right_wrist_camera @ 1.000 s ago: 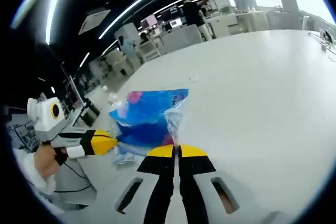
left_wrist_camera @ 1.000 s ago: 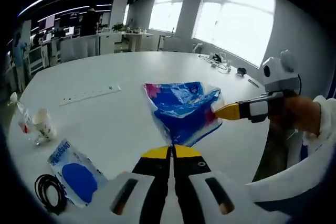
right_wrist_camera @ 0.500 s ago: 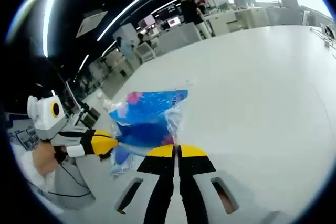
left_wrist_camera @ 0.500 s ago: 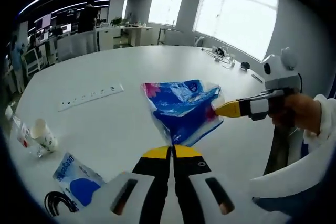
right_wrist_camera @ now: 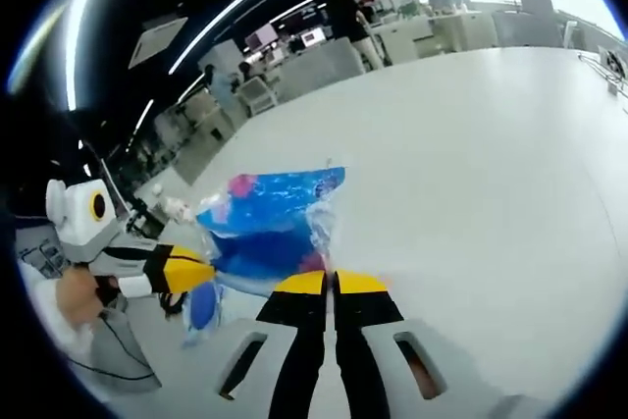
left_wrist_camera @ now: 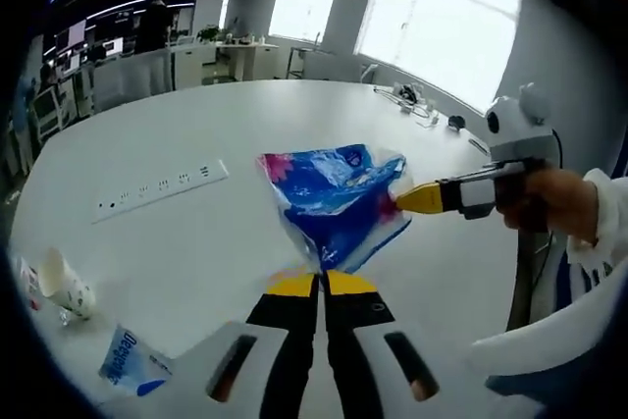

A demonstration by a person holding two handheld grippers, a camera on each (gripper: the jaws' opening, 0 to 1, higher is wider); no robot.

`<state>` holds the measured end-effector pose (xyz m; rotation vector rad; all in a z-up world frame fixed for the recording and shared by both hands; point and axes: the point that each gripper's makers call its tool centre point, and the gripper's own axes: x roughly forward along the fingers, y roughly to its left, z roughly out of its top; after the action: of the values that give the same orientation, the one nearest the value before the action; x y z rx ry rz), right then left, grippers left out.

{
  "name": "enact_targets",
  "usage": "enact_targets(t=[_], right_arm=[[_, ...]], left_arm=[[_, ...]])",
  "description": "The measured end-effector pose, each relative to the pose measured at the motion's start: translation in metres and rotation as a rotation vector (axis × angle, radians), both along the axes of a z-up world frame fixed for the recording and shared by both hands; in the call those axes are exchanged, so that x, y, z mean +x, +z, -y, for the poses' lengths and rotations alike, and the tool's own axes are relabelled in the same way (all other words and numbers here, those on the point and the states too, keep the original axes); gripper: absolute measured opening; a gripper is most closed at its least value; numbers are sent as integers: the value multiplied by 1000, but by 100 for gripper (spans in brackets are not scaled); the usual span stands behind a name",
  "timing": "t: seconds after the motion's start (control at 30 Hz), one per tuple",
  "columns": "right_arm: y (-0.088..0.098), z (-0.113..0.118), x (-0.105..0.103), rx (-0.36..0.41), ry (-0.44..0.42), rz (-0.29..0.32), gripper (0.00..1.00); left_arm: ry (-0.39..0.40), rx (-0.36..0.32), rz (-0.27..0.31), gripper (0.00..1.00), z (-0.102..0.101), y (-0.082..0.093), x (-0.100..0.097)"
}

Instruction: Arrange the tabletop items into an orderly group along one side of the table until the central work area is clear of visible clutter.

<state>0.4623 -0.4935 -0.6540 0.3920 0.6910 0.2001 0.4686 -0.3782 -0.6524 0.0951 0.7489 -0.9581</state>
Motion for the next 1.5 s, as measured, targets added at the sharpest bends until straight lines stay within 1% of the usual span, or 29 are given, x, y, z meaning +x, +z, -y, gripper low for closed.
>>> enact_targets(t=[0.03,0.1,0.2,0.3,0.37,0.5,0.6,0.7,0.8,0.9,1.0,1.1,1.17,1.23,1.37,1.5], right_arm=[[-2,1,5,-2,0,-1,0],[-7,3,13,4,-3,0,0],[-24,5,24,19,-16,-24,0],[-38,7,30,29,-24,-49,0],[-47,9,37,35,-28,-54,0],[-61,11,50,46,-37,-62,0],[-70,13,55,53,-50,-73,0],[-80,13,61,42,-34,-74,0],[-83,15,66,28,-26,-56,0],[-88,15,69,29,-29,-60,0],[-99,15,66,-18,0,-79,0],[-99,16,68,-37,12,-68,0],[-98,17,69,-33,7,-65,0],[-99,17,70,-28,3,-66,0],[-104,17,66,-37,8,-85,0],[-103,16,67,-49,19,-74,0]], left_arm=[[-5,10,-20,0,1,-8,2],[-5,23,-37,0,2,-17,6],[7,28,-59,0,4,-27,18],[21,35,-84,0,5,-38,29],[27,38,-103,0,7,-46,36],[42,51,-126,0,9,-61,50],[56,56,-145,0,12,-69,58],[58,75,-153,0,14,-78,64],[56,81,-158,0,15,-83,66],[59,94,-168,0,16,-89,66],[59,106,-180,0,16,-95,65],[60,112,-188,0,16,-98,62],[56,120,-188,0,16,-100,60],[54,130,-185,0,16,-102,61],[69,126,-196,0,14,-103,62],[72,132,-199,0,14,-107,61]])
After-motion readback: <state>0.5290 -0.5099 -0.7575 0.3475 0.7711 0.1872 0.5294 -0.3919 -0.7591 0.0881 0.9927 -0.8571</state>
